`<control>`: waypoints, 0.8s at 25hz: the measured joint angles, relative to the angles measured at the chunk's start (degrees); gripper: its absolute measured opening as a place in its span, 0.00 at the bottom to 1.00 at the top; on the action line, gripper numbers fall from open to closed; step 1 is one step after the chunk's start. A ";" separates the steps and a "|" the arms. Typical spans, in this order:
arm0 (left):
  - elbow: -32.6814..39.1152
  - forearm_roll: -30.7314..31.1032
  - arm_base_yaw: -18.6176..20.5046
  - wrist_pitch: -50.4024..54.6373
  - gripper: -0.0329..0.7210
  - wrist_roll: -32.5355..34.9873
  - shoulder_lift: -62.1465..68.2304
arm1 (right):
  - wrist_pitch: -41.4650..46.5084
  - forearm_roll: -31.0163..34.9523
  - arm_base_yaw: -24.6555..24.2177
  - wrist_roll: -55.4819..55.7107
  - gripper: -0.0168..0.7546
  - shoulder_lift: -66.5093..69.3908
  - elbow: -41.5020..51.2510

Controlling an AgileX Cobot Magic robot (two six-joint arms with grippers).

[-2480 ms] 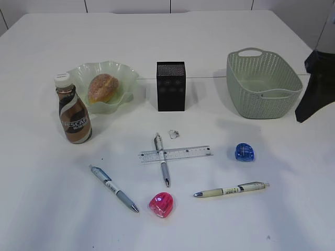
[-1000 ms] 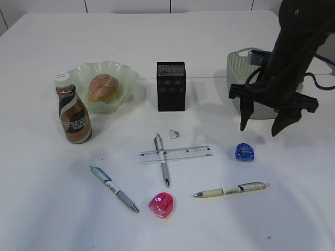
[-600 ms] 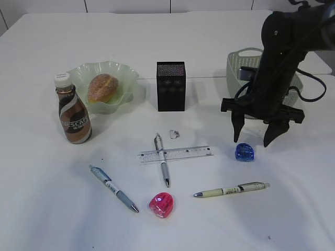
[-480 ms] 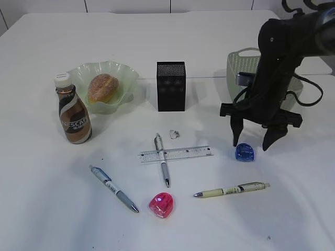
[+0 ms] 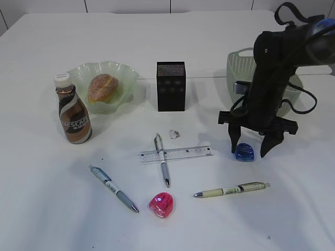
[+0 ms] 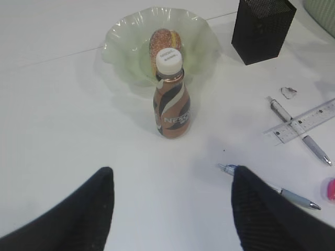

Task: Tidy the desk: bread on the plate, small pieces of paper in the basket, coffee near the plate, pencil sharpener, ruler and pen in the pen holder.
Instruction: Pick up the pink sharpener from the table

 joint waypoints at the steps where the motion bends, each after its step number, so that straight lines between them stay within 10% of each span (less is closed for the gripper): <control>1: 0.00 0.00 0.00 0.00 0.70 0.00 0.00 | 0.00 0.00 0.00 0.00 0.71 0.00 0.00; 20: 0.00 0.00 0.00 0.00 0.70 0.00 0.00 | -0.71 -1.21 0.00 -0.86 0.71 1.03 0.00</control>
